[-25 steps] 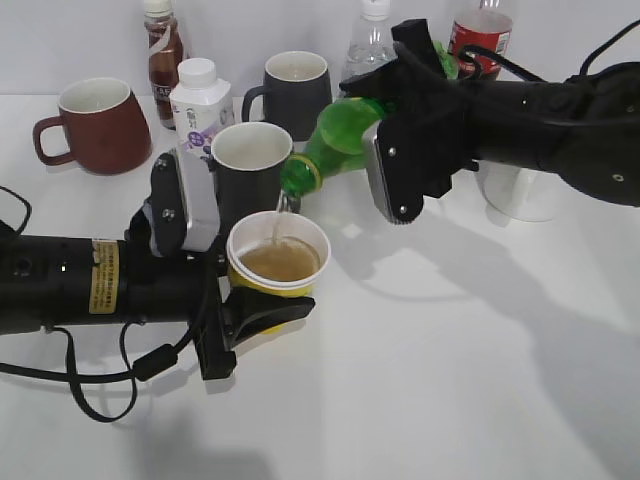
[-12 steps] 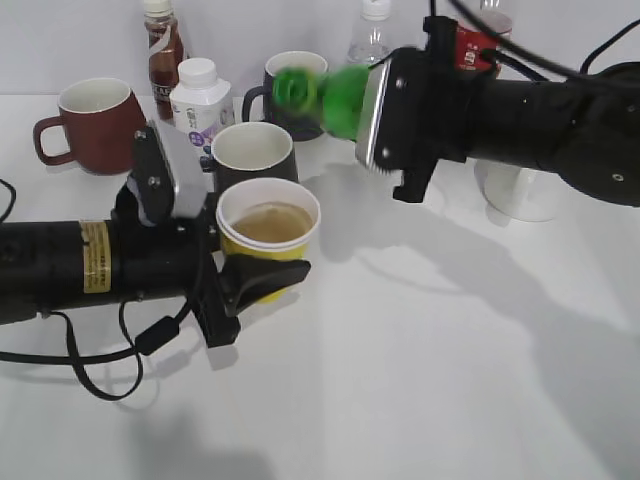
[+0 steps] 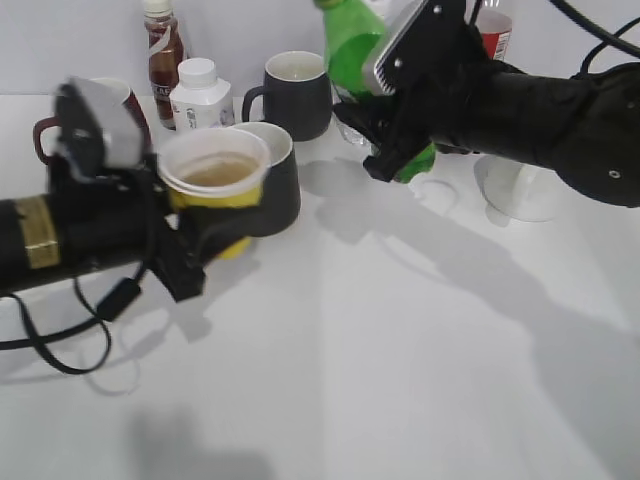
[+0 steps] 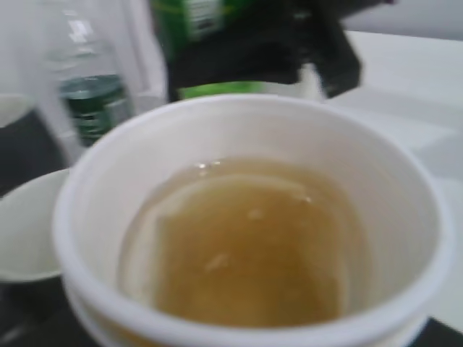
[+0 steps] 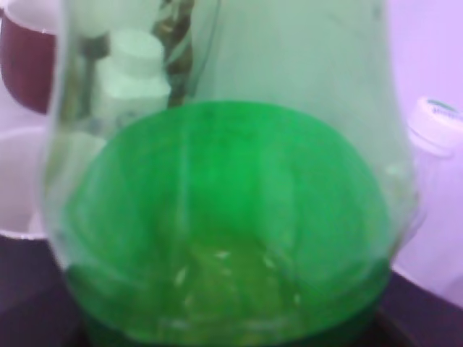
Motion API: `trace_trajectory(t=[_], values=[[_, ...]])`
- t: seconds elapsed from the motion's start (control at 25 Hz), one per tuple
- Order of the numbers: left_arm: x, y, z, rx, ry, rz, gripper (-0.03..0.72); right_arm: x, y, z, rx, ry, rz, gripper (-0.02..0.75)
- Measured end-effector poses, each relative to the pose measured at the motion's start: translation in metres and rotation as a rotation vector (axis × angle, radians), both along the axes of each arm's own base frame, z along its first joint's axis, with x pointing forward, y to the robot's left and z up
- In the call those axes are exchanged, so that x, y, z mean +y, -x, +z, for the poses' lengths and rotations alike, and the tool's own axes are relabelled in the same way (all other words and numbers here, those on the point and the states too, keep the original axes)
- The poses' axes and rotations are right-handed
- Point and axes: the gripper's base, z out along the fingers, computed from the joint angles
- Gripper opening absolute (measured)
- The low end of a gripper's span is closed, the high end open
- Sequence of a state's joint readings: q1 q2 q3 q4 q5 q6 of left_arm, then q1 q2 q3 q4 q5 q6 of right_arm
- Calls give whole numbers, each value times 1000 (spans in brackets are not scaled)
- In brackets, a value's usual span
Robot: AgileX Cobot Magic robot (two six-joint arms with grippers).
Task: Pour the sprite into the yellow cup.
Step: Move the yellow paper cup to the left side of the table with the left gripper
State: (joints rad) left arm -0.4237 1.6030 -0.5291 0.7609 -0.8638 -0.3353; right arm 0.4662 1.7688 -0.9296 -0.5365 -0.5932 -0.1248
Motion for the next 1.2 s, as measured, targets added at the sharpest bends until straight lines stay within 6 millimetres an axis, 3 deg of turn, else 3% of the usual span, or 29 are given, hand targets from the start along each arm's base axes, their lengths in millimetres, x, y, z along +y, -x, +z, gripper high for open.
trace_trajectory(t=[0.56, 0.92, 1.2], values=[[67, -22, 12, 9, 60, 354, 411, -4, -5, 0, 166, -216, -127, 428], [80, -40, -17, 37, 46, 479, 410, -5, -12, -20, 235, -265, -193, 428], [82, -53, -50, 32, 104, 540, 410, -4, -13, -21, 227, -279, -186, 428]])
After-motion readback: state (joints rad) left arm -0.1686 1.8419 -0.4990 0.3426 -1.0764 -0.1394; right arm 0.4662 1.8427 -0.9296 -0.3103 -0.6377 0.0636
